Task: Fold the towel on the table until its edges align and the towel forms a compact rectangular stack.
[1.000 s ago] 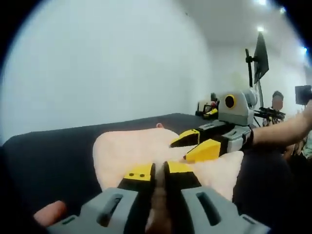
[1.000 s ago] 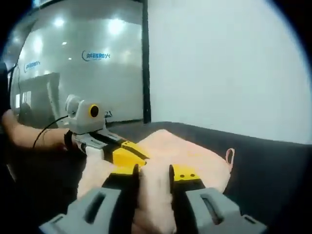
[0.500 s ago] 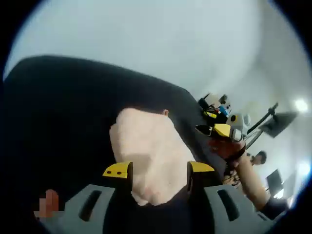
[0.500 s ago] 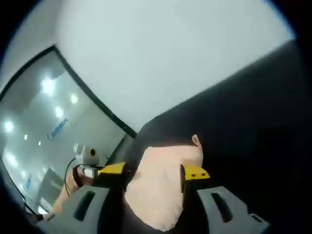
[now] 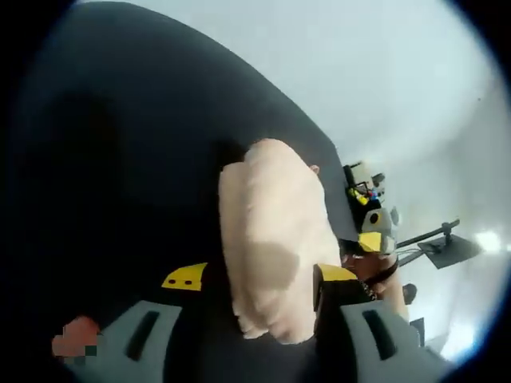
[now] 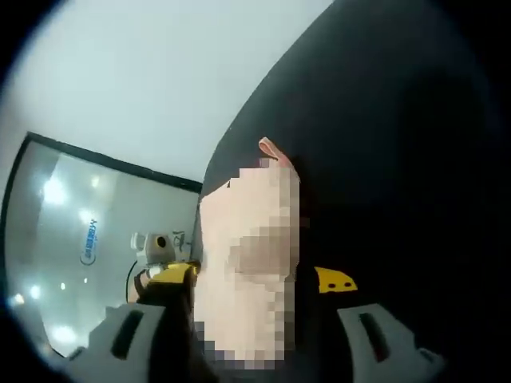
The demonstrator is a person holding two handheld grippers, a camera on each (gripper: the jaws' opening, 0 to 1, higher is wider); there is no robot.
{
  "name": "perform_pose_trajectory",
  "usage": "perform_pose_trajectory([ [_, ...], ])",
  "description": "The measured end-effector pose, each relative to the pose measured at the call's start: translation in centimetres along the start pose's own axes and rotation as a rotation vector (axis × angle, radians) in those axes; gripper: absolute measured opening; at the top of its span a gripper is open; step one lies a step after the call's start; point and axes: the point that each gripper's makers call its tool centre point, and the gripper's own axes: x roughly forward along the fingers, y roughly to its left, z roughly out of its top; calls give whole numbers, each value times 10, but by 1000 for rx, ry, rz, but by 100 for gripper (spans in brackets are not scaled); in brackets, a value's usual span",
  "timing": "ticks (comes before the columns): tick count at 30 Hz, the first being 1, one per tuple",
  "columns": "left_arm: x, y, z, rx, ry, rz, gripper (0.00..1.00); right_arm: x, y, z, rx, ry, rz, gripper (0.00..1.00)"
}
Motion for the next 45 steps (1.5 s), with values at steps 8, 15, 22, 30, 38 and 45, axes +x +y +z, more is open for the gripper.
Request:
perform_pose_trajectory([
  [8, 25, -7, 0, -24, 15, -60, 29, 15, -5, -12, -2, 22, -25, 27],
  [15, 29, -55, -18, 39, -28, -166, 20, -13, 4, -15, 14, 19, -2, 14],
  [22, 54, -151, -74, 154, 36, -230, 20, -111, 6, -30, -44, -15, -16, 15],
  [30, 83, -220, -147, 214, 79, -292, 20, -197, -28, -70, -11, -43, -9, 15],
  [38, 115, -219, -203, 121, 72, -329, 20, -215, -62, -95, -7, -51, -24, 15],
  [45, 118, -206, -202, 78, 28, -339, 20, -210, -73, -105, 9, -36, -11, 16],
])
